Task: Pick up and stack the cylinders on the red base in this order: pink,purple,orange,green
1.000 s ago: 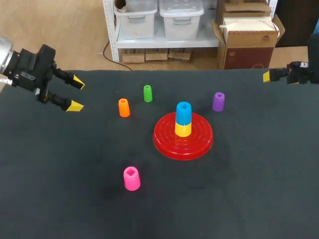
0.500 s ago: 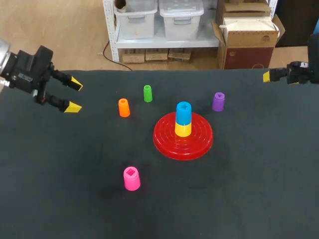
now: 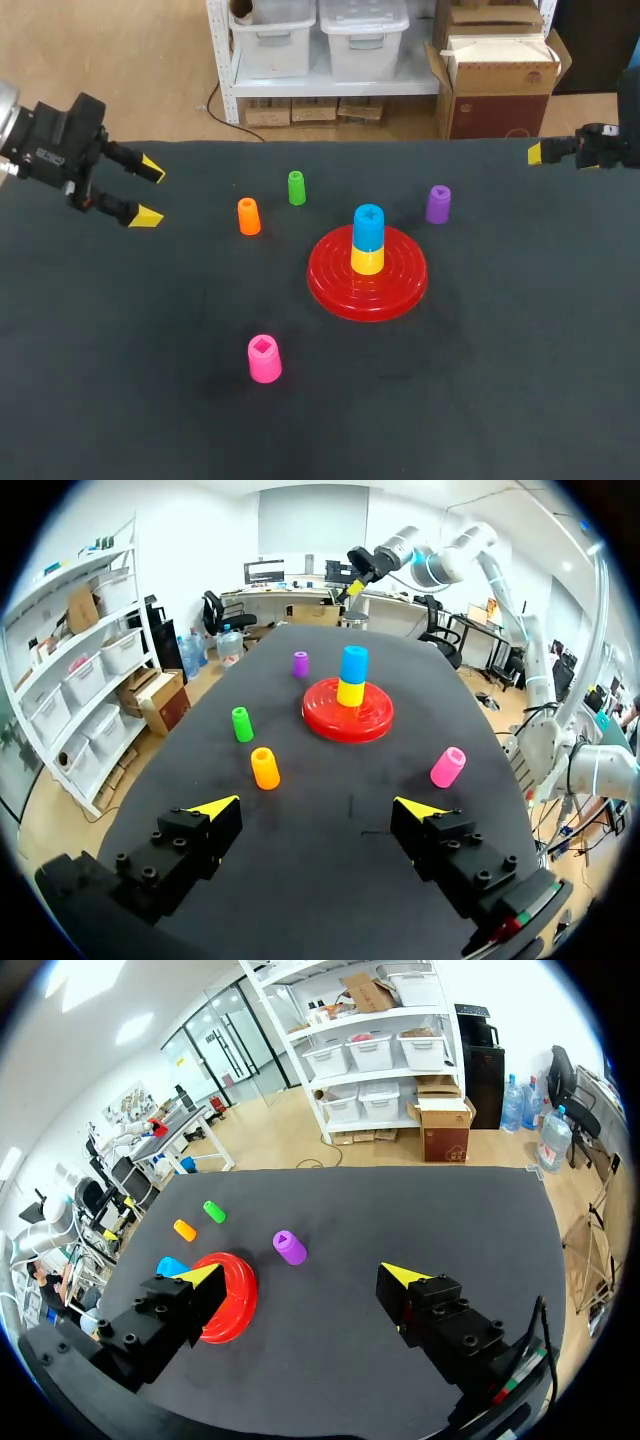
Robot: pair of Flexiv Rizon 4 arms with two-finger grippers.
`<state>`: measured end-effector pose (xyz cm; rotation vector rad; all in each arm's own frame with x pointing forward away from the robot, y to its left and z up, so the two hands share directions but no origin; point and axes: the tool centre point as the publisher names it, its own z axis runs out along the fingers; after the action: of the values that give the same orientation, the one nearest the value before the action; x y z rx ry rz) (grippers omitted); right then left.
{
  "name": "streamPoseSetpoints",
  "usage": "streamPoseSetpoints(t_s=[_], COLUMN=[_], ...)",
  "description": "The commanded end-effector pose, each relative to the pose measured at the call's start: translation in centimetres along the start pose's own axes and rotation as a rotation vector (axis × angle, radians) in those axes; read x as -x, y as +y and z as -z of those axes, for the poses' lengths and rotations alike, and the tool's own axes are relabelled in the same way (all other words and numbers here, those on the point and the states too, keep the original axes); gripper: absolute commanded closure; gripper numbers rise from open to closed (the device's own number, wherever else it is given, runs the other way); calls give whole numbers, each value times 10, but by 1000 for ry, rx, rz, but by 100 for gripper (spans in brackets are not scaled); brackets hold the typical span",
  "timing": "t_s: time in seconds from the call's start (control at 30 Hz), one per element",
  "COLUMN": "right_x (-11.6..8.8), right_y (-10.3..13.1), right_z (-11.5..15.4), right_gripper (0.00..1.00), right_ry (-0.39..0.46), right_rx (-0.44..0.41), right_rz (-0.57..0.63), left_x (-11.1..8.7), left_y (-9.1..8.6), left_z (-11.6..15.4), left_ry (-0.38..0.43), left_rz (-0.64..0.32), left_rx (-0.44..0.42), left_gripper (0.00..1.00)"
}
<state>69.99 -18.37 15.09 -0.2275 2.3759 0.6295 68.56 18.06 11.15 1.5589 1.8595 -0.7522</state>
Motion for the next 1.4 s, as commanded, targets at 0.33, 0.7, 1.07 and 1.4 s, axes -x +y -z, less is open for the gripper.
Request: streamPoseSetpoints(t_s=[0.33, 0.7, 1.07, 1.4], right_x=[-3, -67, -147, -194], right_y=[53, 204, 276, 303], right_z=[-14, -60, -101, -117], right_gripper=[0, 0, 0, 0], right_ry=[69, 363, 533, 570], right_rx=[82, 234, 212, 162], right_rz=[131, 479, 635, 690], left_x=[-1, -1, -1, -1], left_y=[-1, -1, -1, -1], left_z=[0, 0, 0, 0], left_ry=[-3, -3, -3, -3], left_rz=[-2, -2, -2, -2], left_rx=[5, 5, 5, 5], left_gripper=[0, 0, 0, 0])
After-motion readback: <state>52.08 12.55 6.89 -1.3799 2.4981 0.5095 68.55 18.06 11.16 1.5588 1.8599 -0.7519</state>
